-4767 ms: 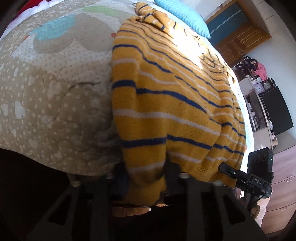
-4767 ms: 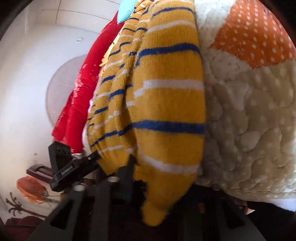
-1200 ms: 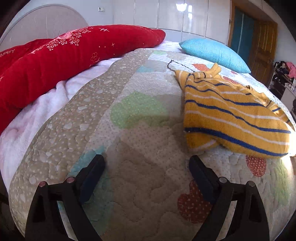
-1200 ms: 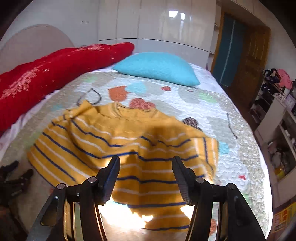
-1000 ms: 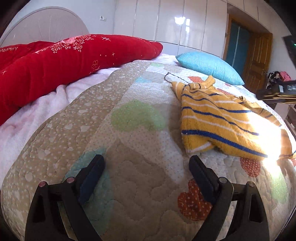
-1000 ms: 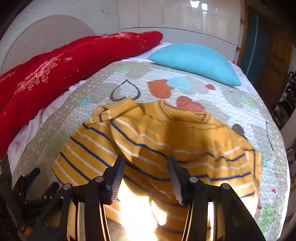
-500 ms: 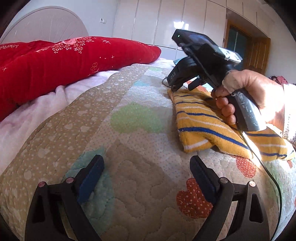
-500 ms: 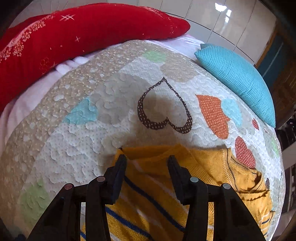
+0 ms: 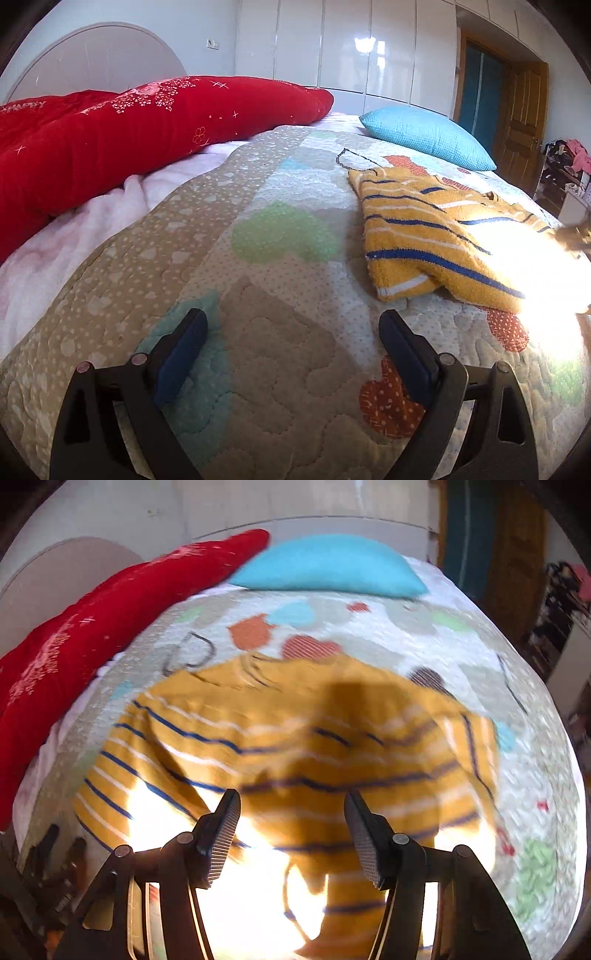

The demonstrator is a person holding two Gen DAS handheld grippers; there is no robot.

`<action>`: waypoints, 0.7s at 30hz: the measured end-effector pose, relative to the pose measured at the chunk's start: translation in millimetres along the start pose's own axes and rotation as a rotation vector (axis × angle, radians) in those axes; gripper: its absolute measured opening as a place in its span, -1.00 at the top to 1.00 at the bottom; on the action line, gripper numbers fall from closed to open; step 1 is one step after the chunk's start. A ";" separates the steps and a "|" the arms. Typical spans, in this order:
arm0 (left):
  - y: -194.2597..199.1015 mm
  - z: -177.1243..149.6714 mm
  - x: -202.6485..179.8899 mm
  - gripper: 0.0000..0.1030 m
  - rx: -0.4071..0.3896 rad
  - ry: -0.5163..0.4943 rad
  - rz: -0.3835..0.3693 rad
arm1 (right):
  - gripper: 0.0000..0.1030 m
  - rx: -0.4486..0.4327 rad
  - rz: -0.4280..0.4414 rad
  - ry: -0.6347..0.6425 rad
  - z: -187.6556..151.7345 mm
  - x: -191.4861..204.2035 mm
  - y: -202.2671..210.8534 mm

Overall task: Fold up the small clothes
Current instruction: 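Open both grippers and pull them back from the folded sweater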

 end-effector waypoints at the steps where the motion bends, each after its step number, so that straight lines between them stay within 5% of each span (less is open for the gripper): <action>1: -0.3 -0.1 -0.9 -0.81 0.002 -0.004 0.010 | -0.22 0.011 -0.049 -0.040 -11.9 -27.5 0.4; 3: -1.8 0.7 -2.6 -0.82 0.012 -0.014 0.026 | -0.15 0.016 -0.134 -0.133 -36.1 -81.1 7.2; 5: -3.2 1.1 -3.6 -0.82 0.021 -0.023 0.034 | -0.40 0.017 -0.194 -0.256 -59.0 -124.5 20.8; 8: -5.0 2.0 -3.6 -0.83 0.032 -0.027 0.036 | -0.43 -0.017 -0.116 -0.408 -87.2 -156.8 46.9; 21: -0.7 0.1 -2.4 -0.83 0.001 -0.017 0.032 | -0.45 -0.143 -0.075 -0.434 -125.6 -136.6 81.5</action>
Point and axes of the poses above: each gripper's, at about its wrist camera, not at the fingertips, and y roughly against the way its jaws point, x to its left, z to its top, the point moved 3 cm from there along -y, roughly the way its jaws point, and after that the axes turned 3 degrees about -y, right-handed, at the moved point
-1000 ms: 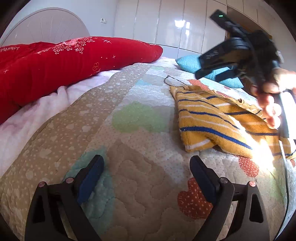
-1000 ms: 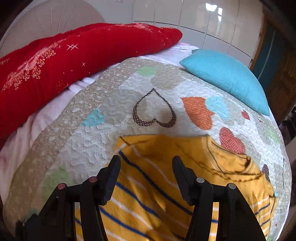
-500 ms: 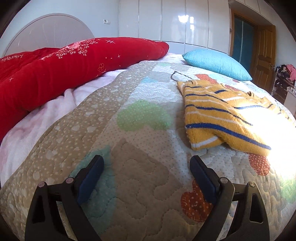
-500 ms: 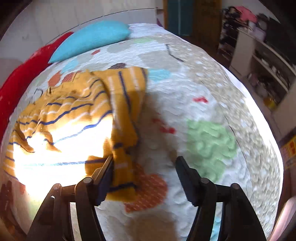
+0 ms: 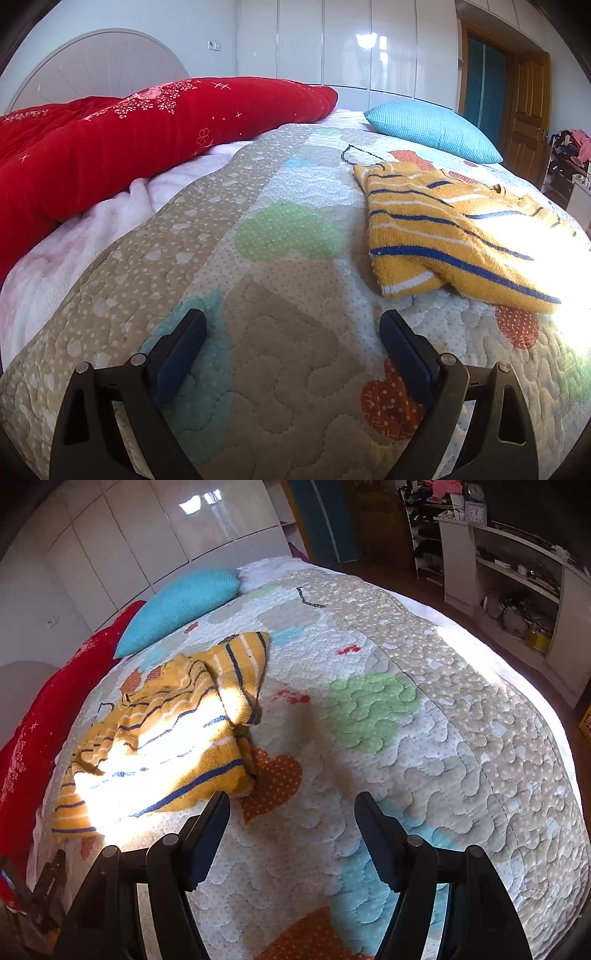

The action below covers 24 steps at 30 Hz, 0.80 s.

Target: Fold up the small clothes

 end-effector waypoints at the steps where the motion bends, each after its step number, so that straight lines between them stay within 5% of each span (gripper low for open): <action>1: 0.6 -0.4 0.5 -0.83 -0.006 0.003 -0.002 | -0.45 0.003 0.005 0.000 -2.2 1.0 -3.7; 4: 0.3 -0.5 0.3 -0.83 0.020 0.002 -0.005 | -0.45 0.021 0.026 -0.035 -10.2 -4.1 -19.7; 6: -0.6 5.2 -0.1 -0.83 0.104 0.001 -0.023 | -0.48 -0.011 0.030 -0.038 -13.4 -4.9 -21.5; 13: 0.6 35.8 9.6 -0.83 0.223 0.274 -0.398 | -0.64 -0.079 -0.031 0.111 -27.0 11.8 -26.7; 18: -37.1 50.2 -17.2 -0.82 0.306 0.300 -0.434 | -0.68 -0.110 -0.066 0.139 -31.8 14.9 -27.9; 20: -44.3 56.1 -27.9 -0.25 0.318 0.304 -0.445 | -0.68 -0.112 -0.070 0.144 -32.1 14.9 -28.3; 21: -50.1 57.8 -32.4 0.48 0.356 0.304 -0.447 | -0.68 -0.111 -0.075 0.149 -32.2 15.3 -28.6; 24: -52.3 67.7 -23.7 0.78 0.357 0.326 -0.407 | -0.68 -0.102 -0.083 0.153 -31.0 15.1 -29.1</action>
Point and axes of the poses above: each gripper's, at about its wrist camera, not at the fingertips, and y roughly against the way its jaws point, x to its left, z to its top, the point moved 3 cm from there along -y, roughly the way its jaws point, and after that the axes turned 3 degrees about -y, right-handed, at the moved point
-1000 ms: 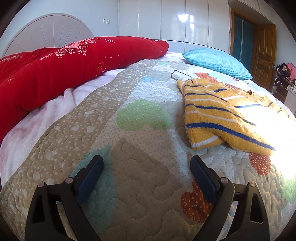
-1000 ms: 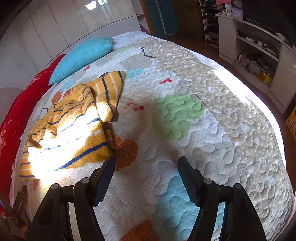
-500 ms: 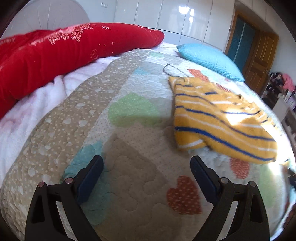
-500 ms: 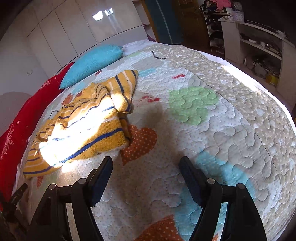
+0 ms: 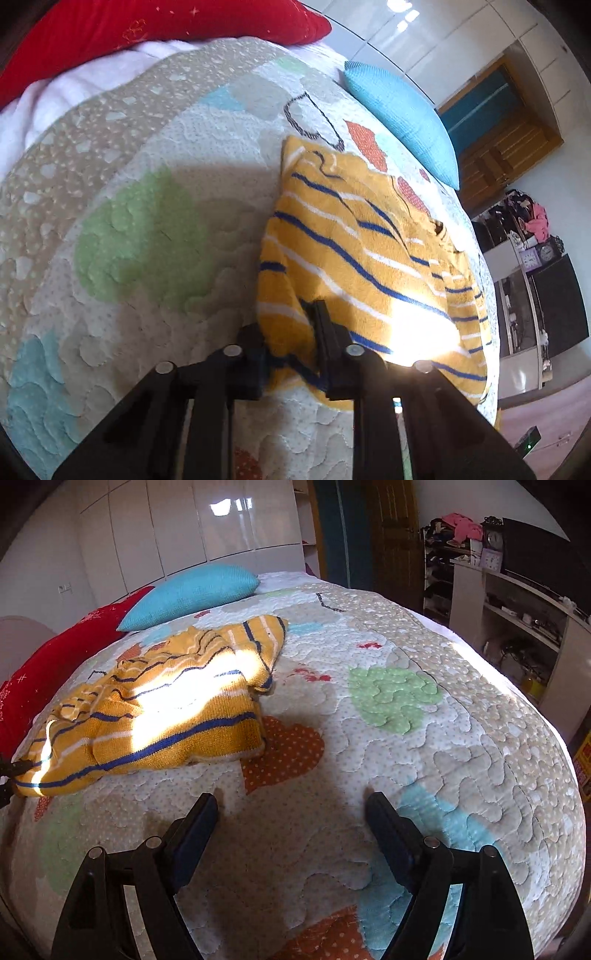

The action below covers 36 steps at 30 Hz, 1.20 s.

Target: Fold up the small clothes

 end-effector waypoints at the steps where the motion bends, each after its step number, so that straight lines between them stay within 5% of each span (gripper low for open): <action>1: 6.6 3.9 3.5 0.84 -0.021 -0.013 0.046 | -0.68 0.003 0.002 -0.002 0.1 -0.1 0.1; 5: 28.2 20.1 36.5 1.00 -0.074 0.007 0.191 | -0.68 0.011 0.003 0.015 0.5 0.3 -1.1; 8: 50.0 17.5 56.7 0.89 -0.092 0.050 0.171 | -0.68 0.030 -0.011 0.037 2.2 3.4 0.9; 9: 58.5 14.0 60.7 0.55 -0.106 0.046 0.167 | -0.68 0.041 -0.006 0.028 4.1 4.2 4.8; 10: 65.3 11.1 64.0 -0.09 -0.119 0.034 0.180 | -0.68 0.042 0.022 0.014 6.5 6.7 11.7; 12: 86.1 -0.6 76.7 -0.56 -0.178 0.038 0.225 | -0.68 0.016 0.082 0.036 12.2 22.8 29.8; 17: 110.5 -33.0 97.5 -0.56 -0.184 0.070 0.213 | -0.68 -0.001 0.180 0.379 12.5 129.5 48.6; 23: 131.4 -69.4 122.3 -0.58 -0.199 0.115 0.193 | -0.65 -0.031 0.242 0.802 -31.4 282.3 30.3; 26: 140.9 -79.9 130.6 -0.58 -0.216 0.106 0.212 | -0.64 -0.042 0.213 0.944 -52.7 342.0 5.2; 32: 146.9 -87.7 152.7 -0.58 -0.228 0.100 0.254 | -0.62 -0.157 0.009 1.149 -70.1 418.6 -25.2; 33: 148.1 -88.3 154.2 -0.58 -0.229 0.103 0.248 | -0.57 -0.150 -0.011 1.163 -68.7 426.3 -29.9; 36: 150.1 -88.3 153.4 -0.58 -0.233 0.115 0.251 | 0.09 -0.074 -0.002 1.145 -63.1 437.8 -44.4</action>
Point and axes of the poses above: each gripper's, at about its wrist camera, not at the fingertips, and y roughly against the way its jaws point, x to its left, z to its top, the point moved 3 cm from there along -y, roughly the way its jaws point, and after that the axes turned 3 degrees about -y, right-handed, at the moved point
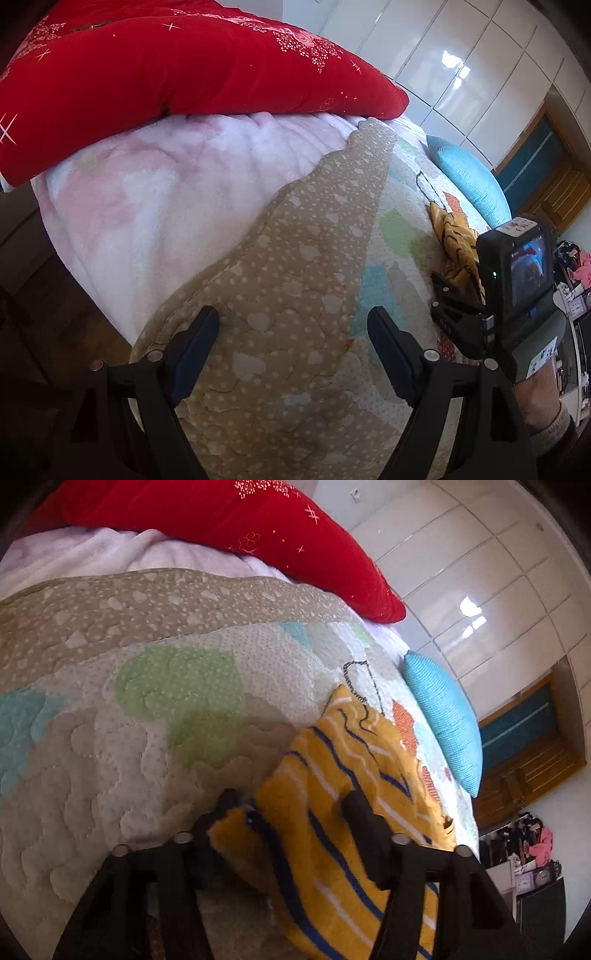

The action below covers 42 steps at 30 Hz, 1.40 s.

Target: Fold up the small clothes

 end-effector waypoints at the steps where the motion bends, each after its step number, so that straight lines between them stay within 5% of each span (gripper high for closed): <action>1: 0.8 -0.1 -1.3 -0.58 0.003 0.003 0.004 | 0.30 0.005 0.000 -0.011 2.1 -1.2 -2.4; 2: 1.5 -0.4 -3.6 -0.58 0.006 0.005 0.005 | 0.50 0.004 -0.014 -0.011 2.7 -2.1 -3.5; 5: 5.4 -0.3 -10.9 -0.58 0.020 -0.001 -0.004 | 0.64 -0.013 0.029 -0.053 4.5 -18.2 -2.0; 11: 23.0 8.8 -49.6 -0.58 -0.006 -0.073 -0.021 | 0.81 -0.099 0.125 -0.426 -9.6 -129.6 26.7; 15: 24.6 9.5 -84.8 -0.58 0.001 -0.137 -0.050 | 0.82 -0.112 0.121 -0.776 -79.2 -238.4 38.0; 19: 15.7 3.4 -121.5 -0.58 0.030 -0.203 -0.083 | 0.82 -0.054 0.076 -1.092 -195.0 -312.9 42.4; 22: 3.8 -3.9 -152.3 -0.58 0.063 -0.257 -0.103 | 0.82 0.026 0.026 -1.214 -270.6 -327.1 39.8; 25: -8.7 -11.8 -184.3 -0.58 0.106 -0.296 -0.149 | 0.82 0.068 0.106 -1.284 -319.0 -322.2 32.4; 30: -21.4 -25.2 -233.3 -0.58 0.155 -0.344 -0.215 | 0.77 0.018 0.167 -1.234 -322.4 -315.1 39.2; 33: -25.4 -26.3 -259.7 -0.58 0.164 -0.387 -0.243 | 0.54 -0.018 0.225 -1.254 -324.8 -321.4 44.0; 37: -41.1 -21.6 -297.2 -0.67 0.193 -0.451 -0.287 | -0.34 -0.114 0.274 -1.343 -343.2 -341.3 61.1; 42: -86.6 -17.9 -349.8 -0.70 0.316 -0.473 -0.412 | -0.58 -0.098 0.332 -1.363 -344.5 -367.7 46.5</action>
Point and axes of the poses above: each gripper's, at about its wrist camera, not at the fingertips, and y roughly against the way its jaws point, x to its left, z to its top, the point moved 3 cm from there along -y, roughly the way its jaws point, and after that the axes turned 3 degrees about -y, right-handed, at the moved point
